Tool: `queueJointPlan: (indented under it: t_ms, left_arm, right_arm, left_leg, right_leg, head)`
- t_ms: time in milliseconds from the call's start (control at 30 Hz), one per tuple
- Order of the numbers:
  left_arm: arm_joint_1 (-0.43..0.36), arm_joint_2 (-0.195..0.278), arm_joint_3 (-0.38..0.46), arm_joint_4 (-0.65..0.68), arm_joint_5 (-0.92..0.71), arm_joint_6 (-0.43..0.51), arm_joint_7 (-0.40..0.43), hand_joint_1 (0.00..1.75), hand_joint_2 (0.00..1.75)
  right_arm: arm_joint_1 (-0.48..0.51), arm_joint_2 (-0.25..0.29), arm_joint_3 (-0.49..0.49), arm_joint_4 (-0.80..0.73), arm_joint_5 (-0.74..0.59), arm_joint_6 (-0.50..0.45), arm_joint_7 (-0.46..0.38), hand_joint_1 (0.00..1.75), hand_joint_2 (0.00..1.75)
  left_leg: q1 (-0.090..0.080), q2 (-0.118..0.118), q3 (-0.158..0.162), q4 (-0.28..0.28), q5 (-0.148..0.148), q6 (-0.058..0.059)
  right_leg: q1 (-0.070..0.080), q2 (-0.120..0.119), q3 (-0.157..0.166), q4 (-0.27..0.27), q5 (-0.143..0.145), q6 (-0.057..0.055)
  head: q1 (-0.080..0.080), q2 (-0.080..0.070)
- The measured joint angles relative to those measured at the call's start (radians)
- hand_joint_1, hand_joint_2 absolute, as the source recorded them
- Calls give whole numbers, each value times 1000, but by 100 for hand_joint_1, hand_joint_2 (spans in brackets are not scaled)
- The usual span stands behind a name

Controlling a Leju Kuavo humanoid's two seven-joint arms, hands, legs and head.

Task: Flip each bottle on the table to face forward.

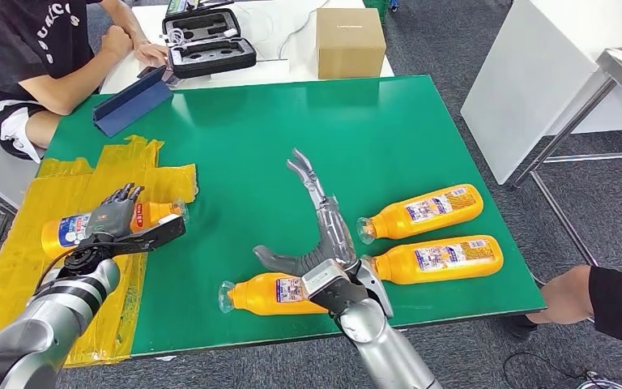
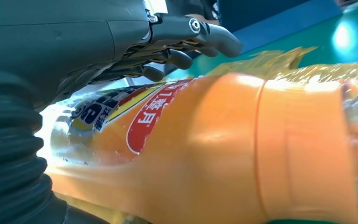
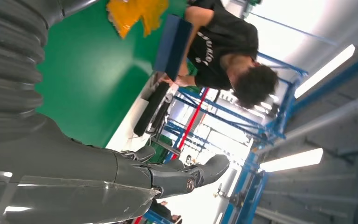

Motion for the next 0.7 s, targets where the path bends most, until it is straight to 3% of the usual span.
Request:
queueJointPlan:
  t_ms: [167, 367, 433, 567, 700]
  left_arm:
    - [5, -10, 77, 0, 129, 9, -140, 0, 175]
    - [5, -20, 141, -1, 176, 1, -196, 0, 175]
    - [5, -26, 169, -5, 245, -27, -275, 0, 175]
    - [12, -49, 252, -50, 468, -187, -521, 0, 175]
    - [49, -63, 300, -158, 660, -383, -652, 0, 175]
  right_arm:
    - [-24, -15, 38, 43, 92, 12, 40, 0, 175]
    - [-38, -32, 65, 79, 123, 20, 55, 0, 175]
    - [-45, -40, 78, 92, 159, 33, 76, 0, 175]
    - [-69, -75, 122, 159, 289, 63, 137, 0, 175]
    - [-78, -121, 145, 243, 336, 78, 149, 0, 175]
  left_leg:
    - [0, 0, 0, 0, 0, 0]
    - [0, 0, 0, 0, 0, 0]
    - [0, 0, 0, 0, 0, 0]
    - [0, 0, 0, 0, 0, 0]
    - [0, 0, 0, 0, 0, 0]
  right_leg:
    - [0, 0, 0, 0, 0, 0]
    - [0, 0, 0, 0, 0, 0]
    - [0, 0, 0, 0, 0, 0]
    - [0, 0, 0, 0, 0, 0]
    - [-1, 0, 0, 0, 0, 0]
  head:
    - [0, 0]
    - [0, 0]
    - [0, 0]
    - [0, 0]
    - [0, 0]
